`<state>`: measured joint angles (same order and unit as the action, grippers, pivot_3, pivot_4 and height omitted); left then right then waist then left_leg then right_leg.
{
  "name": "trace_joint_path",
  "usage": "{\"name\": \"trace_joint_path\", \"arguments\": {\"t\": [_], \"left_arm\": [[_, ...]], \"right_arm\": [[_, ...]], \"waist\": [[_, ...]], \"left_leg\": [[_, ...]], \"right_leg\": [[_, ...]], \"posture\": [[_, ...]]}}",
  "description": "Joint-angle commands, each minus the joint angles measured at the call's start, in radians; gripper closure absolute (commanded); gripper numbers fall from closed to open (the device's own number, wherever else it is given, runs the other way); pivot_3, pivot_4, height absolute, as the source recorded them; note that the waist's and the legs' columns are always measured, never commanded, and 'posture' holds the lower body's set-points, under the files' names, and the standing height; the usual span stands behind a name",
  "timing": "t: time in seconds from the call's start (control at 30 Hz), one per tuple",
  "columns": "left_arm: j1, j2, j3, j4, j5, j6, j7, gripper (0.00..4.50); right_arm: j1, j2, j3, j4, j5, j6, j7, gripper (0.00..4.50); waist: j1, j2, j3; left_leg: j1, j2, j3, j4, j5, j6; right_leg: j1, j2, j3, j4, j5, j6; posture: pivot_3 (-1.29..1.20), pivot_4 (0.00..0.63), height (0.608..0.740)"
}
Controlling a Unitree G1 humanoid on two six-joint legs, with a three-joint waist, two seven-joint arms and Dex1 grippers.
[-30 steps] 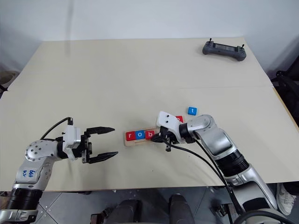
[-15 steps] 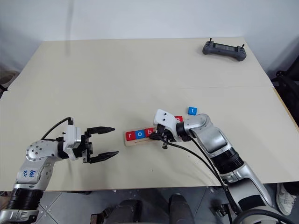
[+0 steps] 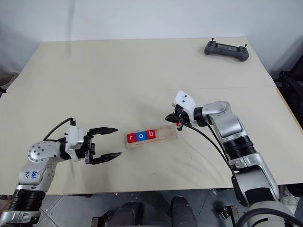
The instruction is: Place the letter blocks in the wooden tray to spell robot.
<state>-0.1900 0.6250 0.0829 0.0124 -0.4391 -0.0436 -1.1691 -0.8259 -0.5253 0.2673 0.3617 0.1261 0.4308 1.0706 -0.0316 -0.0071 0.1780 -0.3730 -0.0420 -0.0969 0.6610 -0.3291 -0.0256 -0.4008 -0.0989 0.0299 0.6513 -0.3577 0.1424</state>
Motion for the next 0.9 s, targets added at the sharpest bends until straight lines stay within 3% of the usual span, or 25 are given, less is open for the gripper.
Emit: {"name": "trace_joint_path", "arguments": {"t": [0.03,0.4,0.9], "left_arm": [[-0.012,-0.003,0.002,-0.008,0.000,-0.011,0.001,0.00],[-0.007,-0.003,0.003,-0.014,0.000,-0.011,0.009,0.00],[-0.011,-0.006,-0.004,-0.010,-0.001,-0.009,-0.001,0.00]], "right_arm": [[-0.031,0.020,0.012,0.055,-0.041,-0.073,-0.005,4.45],[0.016,-0.010,0.052,-0.021,-0.063,-0.051,0.139,4.45],[0.050,-0.023,-0.022,-0.086,-0.031,-0.079,0.116,4.45]], "waist": [[0.000,0.000,0.000],[0.002,0.000,0.000],[0.003,0.000,0.000]], "left_leg": [[0.000,0.000,0.000,0.000,0.000,0.000],[0.000,0.000,0.000,0.001,0.000,0.000],[0.000,0.000,0.000,0.001,0.000,0.000]], "right_leg": [[0.000,0.000,0.000,0.000,0.000,0.000],[0.000,0.000,0.000,0.001,0.000,0.000],[0.000,0.000,0.000,0.001,0.000,0.000]], "posture": [[0.00,0.150,0.740],[0.00,0.150,0.740],[0.00,0.150,0.740]]}}
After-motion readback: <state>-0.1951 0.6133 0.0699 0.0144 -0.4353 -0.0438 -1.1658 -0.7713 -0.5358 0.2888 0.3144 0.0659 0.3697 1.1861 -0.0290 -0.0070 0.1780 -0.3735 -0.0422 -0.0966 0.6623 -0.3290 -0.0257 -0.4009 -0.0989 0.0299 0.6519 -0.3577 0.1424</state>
